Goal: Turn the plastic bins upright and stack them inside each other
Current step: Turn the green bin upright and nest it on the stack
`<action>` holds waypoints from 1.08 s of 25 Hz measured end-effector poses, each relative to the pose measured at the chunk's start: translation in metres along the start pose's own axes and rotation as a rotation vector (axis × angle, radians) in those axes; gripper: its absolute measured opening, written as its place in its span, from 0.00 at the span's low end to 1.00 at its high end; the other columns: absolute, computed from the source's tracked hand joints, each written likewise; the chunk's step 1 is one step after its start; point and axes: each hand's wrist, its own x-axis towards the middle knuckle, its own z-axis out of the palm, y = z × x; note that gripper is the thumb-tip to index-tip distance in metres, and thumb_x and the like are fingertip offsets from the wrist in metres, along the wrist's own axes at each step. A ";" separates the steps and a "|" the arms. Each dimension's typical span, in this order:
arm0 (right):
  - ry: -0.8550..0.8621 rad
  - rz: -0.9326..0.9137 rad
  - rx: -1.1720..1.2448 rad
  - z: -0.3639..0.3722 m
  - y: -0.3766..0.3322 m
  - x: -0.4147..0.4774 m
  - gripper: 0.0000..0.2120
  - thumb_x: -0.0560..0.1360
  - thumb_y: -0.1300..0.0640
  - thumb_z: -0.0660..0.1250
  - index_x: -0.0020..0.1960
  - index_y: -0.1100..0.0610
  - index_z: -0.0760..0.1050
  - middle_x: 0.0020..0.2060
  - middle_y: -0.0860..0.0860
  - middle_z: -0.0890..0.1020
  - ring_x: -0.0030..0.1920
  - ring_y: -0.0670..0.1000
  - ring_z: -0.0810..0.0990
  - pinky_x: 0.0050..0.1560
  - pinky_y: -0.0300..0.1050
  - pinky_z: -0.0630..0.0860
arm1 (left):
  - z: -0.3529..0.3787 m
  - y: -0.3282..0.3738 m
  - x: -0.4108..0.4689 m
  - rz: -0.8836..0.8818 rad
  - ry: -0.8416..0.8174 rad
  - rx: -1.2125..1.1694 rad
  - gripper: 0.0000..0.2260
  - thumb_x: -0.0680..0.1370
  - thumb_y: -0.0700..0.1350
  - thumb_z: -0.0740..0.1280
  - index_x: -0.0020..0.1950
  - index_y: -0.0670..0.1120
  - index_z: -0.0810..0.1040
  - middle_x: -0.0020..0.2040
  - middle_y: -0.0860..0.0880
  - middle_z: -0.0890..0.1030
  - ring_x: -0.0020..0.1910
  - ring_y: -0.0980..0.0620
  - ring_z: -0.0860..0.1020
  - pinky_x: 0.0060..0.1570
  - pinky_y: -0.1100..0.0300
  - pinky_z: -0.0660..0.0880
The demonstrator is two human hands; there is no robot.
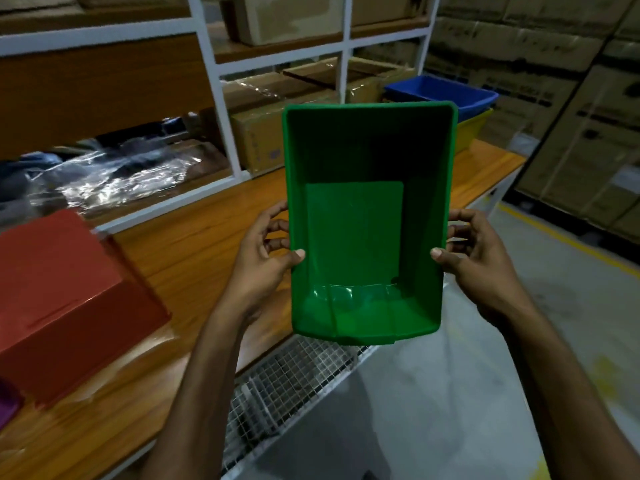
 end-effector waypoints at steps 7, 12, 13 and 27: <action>0.170 0.170 0.097 -0.115 0.039 -0.024 0.21 0.77 0.73 0.67 0.54 0.46 0.77 0.50 0.52 0.82 0.45 0.50 0.82 0.42 0.41 0.81 | 0.126 0.003 0.000 -0.082 -0.167 0.070 0.26 0.76 0.29 0.70 0.71 0.47 0.76 0.61 0.46 0.81 0.60 0.45 0.80 0.57 0.50 0.81; 0.257 0.356 0.233 -0.226 0.081 -0.028 0.15 0.78 0.72 0.66 0.54 0.52 0.79 0.39 0.43 0.88 0.38 0.40 0.86 0.33 0.35 0.80 | 0.241 0.001 0.004 -0.149 -0.293 0.065 0.23 0.78 0.33 0.69 0.69 0.54 0.77 0.51 0.51 0.80 0.45 0.55 0.83 0.43 0.62 0.81; 0.267 0.391 0.269 -0.248 0.090 -0.028 0.15 0.78 0.71 0.66 0.54 0.53 0.79 0.38 0.41 0.87 0.38 0.40 0.86 0.33 0.36 0.80 | 0.264 -0.001 0.008 -0.167 -0.310 0.099 0.23 0.79 0.35 0.70 0.71 0.53 0.76 0.48 0.53 0.80 0.44 0.56 0.83 0.41 0.63 0.80; 0.290 0.820 0.532 -0.456 0.150 0.012 0.12 0.80 0.60 0.64 0.61 0.63 0.79 0.50 0.60 0.86 0.36 0.54 0.87 0.38 0.48 0.85 | 0.509 -0.027 0.074 -0.525 -0.397 0.020 0.10 0.79 0.47 0.72 0.54 0.42 0.84 0.44 0.43 0.88 0.35 0.49 0.85 0.32 0.60 0.82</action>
